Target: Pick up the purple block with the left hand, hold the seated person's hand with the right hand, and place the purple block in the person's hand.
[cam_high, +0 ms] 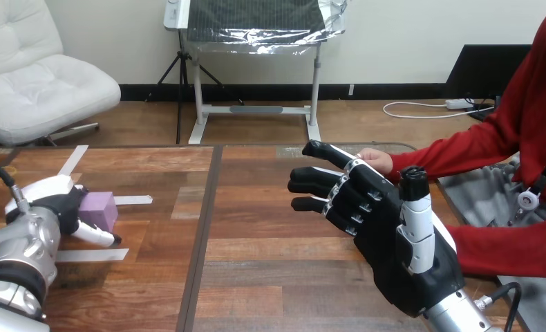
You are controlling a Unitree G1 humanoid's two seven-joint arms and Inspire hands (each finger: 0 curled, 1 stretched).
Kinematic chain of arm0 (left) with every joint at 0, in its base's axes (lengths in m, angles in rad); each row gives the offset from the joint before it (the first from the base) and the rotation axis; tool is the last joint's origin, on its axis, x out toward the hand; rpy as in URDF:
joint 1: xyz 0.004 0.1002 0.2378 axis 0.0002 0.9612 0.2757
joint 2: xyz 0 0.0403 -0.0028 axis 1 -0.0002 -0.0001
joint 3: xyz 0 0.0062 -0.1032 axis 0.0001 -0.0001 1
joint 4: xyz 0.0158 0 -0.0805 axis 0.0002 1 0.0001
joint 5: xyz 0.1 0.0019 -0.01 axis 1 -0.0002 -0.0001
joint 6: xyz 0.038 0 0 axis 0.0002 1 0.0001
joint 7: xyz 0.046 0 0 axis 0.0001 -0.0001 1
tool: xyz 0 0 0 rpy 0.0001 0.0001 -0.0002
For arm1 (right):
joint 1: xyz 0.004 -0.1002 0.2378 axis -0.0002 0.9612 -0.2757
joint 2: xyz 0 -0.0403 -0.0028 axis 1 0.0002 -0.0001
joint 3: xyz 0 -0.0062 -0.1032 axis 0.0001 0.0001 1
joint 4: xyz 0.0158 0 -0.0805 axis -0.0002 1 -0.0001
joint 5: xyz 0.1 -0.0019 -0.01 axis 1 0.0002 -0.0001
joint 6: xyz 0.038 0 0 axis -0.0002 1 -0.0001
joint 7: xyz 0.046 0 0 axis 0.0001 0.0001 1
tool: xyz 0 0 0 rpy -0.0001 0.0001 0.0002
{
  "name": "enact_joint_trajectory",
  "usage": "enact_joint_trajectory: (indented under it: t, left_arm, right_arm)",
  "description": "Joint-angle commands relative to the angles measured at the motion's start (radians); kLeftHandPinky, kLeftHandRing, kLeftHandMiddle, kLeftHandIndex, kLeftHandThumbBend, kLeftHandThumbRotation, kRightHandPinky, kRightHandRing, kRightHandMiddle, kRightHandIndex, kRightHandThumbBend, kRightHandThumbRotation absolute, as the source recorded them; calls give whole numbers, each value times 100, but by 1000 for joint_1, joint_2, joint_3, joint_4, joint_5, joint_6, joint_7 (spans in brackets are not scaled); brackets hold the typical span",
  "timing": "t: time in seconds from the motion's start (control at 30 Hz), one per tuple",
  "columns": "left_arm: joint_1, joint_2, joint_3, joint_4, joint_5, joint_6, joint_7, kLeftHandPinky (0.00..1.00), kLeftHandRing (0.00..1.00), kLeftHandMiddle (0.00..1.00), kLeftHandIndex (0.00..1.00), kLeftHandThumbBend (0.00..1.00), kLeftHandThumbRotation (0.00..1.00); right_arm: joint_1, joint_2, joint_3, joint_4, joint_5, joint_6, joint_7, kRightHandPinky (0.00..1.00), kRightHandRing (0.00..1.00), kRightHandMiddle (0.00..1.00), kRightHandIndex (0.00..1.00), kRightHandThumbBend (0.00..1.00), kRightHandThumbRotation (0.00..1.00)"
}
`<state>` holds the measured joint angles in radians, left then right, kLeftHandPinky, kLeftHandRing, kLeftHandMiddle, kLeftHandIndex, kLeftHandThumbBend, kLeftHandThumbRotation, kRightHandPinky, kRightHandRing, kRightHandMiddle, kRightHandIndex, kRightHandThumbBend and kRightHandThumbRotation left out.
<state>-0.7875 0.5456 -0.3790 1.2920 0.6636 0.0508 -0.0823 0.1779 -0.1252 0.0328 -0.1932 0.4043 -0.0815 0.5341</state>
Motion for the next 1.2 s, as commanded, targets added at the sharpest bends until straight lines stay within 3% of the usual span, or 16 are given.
enact_joint_trajectory:
  t: [0.0, 0.7, 1.17]
  left_arm:
    - [-89, 14, -3, -5, -7, 5, -2, 95, 93, 91, 91, 79, 27]
    - [-85, 6, 1, -4, -28, -17, -32, 86, 89, 85, 83, 77, 14]
    - [-75, 6, -4, -10, -44, -43, -17, 80, 86, 84, 81, 75, 9]
  right_arm:
    - [-39, -7, -11, -57, 21, -1, 1, 75, 78, 75, 83, 83, 100]
    - [-44, -10, -8, -61, 30, 1, 12, 74, 78, 74, 83, 83, 100]
    - [-46, -8, -7, -62, 25, 2, 7, 73, 77, 73, 82, 83, 100]
